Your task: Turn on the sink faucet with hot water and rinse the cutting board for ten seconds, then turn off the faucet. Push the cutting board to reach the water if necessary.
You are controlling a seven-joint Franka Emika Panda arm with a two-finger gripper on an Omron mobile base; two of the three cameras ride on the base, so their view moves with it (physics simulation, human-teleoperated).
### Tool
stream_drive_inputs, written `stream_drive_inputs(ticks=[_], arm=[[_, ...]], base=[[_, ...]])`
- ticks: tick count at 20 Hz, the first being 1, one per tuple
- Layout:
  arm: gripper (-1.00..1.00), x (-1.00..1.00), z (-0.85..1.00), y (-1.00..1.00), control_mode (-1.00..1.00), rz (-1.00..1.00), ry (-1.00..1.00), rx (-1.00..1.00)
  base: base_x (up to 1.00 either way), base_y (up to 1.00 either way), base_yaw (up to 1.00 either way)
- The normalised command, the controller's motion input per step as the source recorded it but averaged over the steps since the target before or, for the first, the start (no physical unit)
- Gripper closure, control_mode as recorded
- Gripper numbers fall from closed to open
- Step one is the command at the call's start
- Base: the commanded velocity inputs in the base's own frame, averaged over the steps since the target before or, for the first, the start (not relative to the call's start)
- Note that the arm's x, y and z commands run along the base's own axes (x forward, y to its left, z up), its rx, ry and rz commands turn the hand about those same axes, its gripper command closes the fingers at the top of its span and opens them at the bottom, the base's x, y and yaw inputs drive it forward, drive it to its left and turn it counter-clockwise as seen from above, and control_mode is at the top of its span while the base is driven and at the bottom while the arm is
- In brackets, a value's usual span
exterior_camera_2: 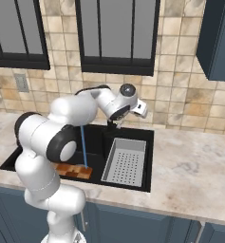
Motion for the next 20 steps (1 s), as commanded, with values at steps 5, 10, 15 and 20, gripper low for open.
stream_drive_inputs(ticks=[5, 10, 15, 20], arm=[[-1.0, 0.0, -0.35, 0.0, -1.0, 0.16, 0.0, 0.02], [-1.0, 0.0, -0.32, 0.0, -1.0, 0.14, 0.01, 0.03], [-1.0, 0.0, -0.25, -0.06, -1.0, 0.1, 0.0, 0.0], [-1.0, 0.12, -0.06, -0.01, -1.0, 0.05, 0.0, 0.0]], base=[[0.0, 0.0, 0.0], [0.0, 0.0, 0.0], [0.0, 0.0, 0.0], [0.0, 0.0, 0.0]])
